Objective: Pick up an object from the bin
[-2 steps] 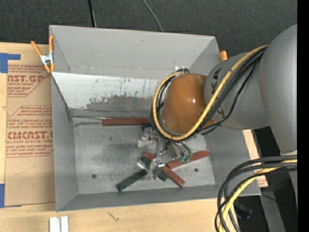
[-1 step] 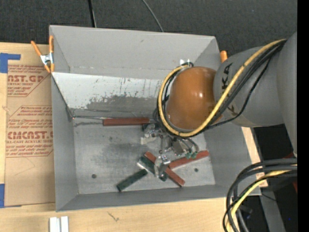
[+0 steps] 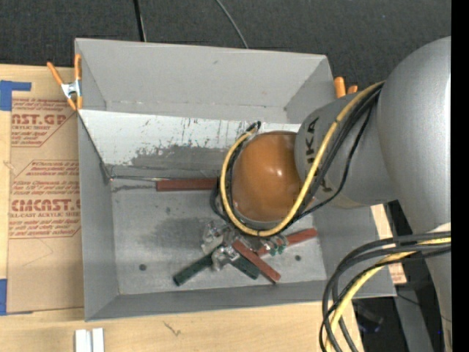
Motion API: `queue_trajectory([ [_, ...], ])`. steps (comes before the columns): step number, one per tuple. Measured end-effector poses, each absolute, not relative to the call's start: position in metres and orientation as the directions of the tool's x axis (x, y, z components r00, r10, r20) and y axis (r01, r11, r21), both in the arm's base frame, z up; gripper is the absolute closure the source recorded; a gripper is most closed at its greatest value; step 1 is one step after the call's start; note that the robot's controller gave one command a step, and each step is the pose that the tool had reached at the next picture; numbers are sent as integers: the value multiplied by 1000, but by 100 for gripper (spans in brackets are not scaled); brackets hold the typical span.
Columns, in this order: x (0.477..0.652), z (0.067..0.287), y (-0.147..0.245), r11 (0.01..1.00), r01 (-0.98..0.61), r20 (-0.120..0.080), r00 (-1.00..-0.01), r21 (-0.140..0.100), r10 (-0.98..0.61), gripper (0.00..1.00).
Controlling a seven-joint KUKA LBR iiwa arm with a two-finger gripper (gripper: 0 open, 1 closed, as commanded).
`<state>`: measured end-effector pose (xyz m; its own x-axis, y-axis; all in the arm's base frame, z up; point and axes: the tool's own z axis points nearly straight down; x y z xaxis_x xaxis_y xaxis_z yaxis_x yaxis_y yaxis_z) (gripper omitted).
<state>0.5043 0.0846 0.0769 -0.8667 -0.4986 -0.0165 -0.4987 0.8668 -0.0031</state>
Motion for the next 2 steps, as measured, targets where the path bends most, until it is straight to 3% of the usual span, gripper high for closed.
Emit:
queue_trajectory([
  [1,504,77,85,867,-499,-17,-867,-3,-499,100],
  [2,521,213,78,894,-447,-4,-894,0,-447,100],
])
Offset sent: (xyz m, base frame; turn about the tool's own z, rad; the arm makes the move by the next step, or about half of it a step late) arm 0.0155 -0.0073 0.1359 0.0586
